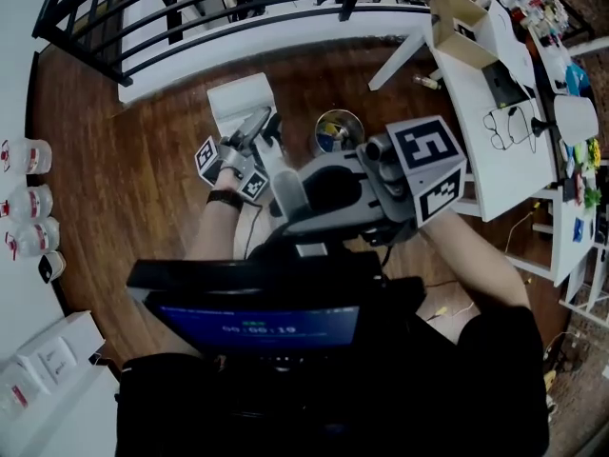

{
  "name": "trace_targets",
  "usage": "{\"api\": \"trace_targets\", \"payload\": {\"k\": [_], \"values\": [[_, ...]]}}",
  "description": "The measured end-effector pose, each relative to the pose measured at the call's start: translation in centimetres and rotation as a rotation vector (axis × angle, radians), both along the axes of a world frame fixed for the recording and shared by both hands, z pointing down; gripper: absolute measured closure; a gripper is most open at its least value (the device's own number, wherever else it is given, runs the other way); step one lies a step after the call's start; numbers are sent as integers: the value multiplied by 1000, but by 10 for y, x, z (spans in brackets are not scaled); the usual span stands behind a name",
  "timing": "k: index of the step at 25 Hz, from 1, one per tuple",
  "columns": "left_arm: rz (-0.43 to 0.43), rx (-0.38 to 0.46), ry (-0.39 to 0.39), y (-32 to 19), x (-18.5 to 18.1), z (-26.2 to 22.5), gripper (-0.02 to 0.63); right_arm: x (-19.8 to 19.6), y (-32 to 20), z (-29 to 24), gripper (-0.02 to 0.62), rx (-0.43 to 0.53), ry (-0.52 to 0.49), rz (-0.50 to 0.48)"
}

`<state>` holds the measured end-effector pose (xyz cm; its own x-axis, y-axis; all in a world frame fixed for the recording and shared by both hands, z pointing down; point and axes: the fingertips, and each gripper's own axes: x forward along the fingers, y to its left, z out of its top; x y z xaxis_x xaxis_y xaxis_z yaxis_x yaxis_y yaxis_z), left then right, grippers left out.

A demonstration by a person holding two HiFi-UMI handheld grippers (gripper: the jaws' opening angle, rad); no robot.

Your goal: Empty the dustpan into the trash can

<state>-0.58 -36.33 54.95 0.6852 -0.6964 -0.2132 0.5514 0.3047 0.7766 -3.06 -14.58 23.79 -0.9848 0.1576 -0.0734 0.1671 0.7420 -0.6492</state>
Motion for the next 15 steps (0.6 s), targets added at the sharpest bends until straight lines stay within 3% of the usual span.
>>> {"api": "trace_targets", "payload": {"k": [10,15], "values": [[23,29,77,19,8,7,476,-5,5,4,463,-16,18,12],[-8,71,91,33,5,-2,460,0,19,0,463,-12,14,7]]}}
